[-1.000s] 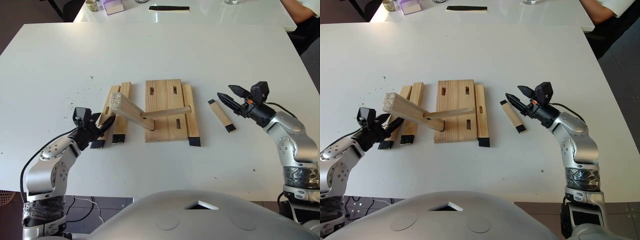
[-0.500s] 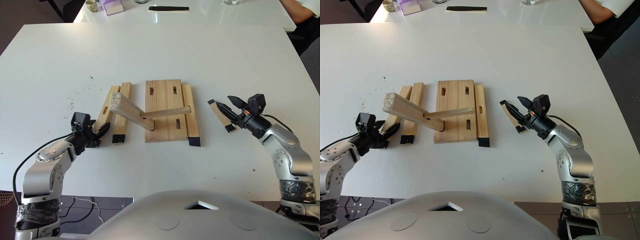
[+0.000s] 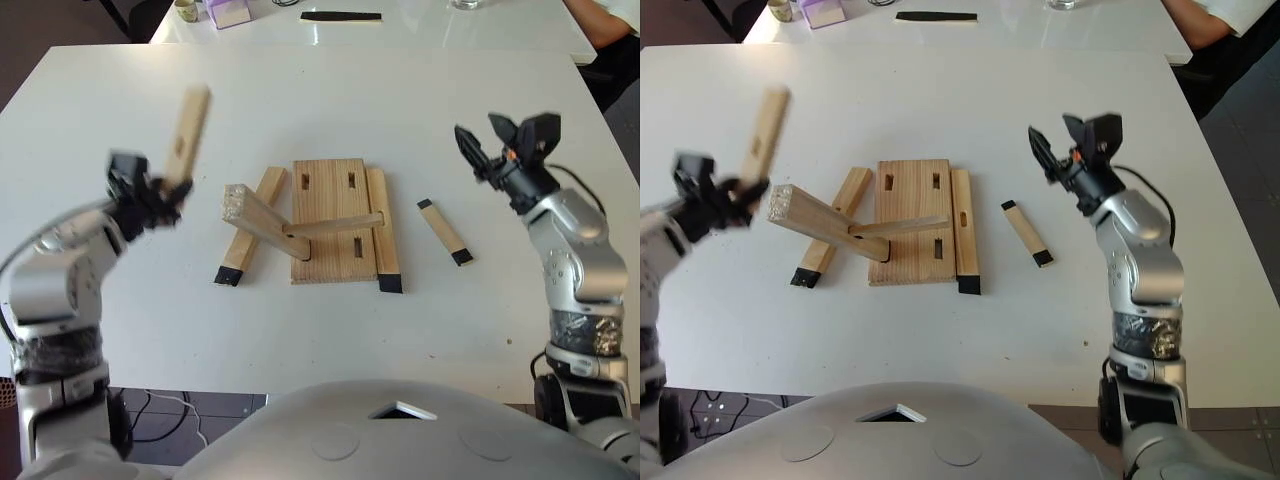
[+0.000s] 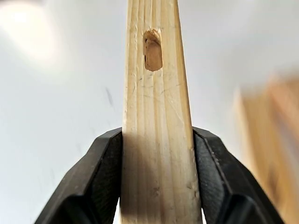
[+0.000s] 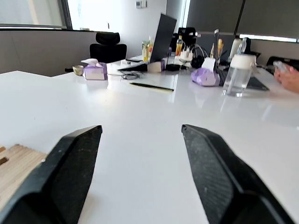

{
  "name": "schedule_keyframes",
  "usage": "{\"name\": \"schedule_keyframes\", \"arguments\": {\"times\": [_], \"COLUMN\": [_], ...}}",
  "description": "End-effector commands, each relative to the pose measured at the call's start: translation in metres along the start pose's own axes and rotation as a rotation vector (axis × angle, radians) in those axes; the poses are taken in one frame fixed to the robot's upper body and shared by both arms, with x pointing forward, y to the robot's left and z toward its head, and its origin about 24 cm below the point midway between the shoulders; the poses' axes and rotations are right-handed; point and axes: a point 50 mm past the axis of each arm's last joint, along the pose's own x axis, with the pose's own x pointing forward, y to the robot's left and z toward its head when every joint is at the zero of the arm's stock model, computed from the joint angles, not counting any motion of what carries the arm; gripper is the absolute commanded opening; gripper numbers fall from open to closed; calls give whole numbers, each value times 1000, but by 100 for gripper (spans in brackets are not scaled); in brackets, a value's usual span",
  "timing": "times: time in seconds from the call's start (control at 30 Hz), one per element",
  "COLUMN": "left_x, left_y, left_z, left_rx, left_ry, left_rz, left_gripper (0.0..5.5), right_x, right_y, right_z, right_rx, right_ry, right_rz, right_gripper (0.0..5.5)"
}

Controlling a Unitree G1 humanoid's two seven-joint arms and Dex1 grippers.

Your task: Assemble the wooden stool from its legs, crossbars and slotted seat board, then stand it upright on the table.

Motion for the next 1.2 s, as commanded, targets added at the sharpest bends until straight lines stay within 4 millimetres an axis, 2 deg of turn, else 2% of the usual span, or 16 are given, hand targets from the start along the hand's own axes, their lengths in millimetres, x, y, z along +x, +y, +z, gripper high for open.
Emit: {"name": "schedule_keyframes", "arguments": {"times": [0.03,0.1,0.13,0.23,0.33,0.4,0.47,0.57,0.7,0.9,1.13,1.2], "left_x": [2,-4,-7,-15,-21,-26,-30,-34,-33,-28,-25,-25], "left_y": [-65,-97,-107,-121,-124,-121,-118,-116,-114,-115,-113,-114], "left_z": [123,139,142,144,133,126,120,112,99,82,73,72], "left_rx": [-301,-330,-339,-314,-251,-216,-182,-129,-58,5,39,42], "left_ry": [-673,-759,-779,-777,-681,-629,-587,-514,-410,-315,-266,-262], "left_rz": [-440,-657,-746,-928,-1021,-1059,-1096,-1155,-1200,-1226,-1234,-1236], "left_gripper": [204,204,204,204,204,204,204,204,204,204,204,204], "right_x": [64,82,88,91,71,56,46,38,32,30,26,26], "right_y": [1,1,3,20,42,48,46,37,40,47,52,52], "right_z": [107,143,152,165,174,177,172,168,170,171,175,174], "right_rx": [-186,-196,-198,54,331,370,382,396,375,342,302,296], "right_ry": [-202,-339,-375,-416,-458,-462,-424,-384,-349,-307,-299,-289], "right_rz": [8,-19,-2,241,692,899,1027,1099,1185,1227,1234,1231], "right_gripper": [315,315,315,315,315,315,315,354,400,400,400,371]}}
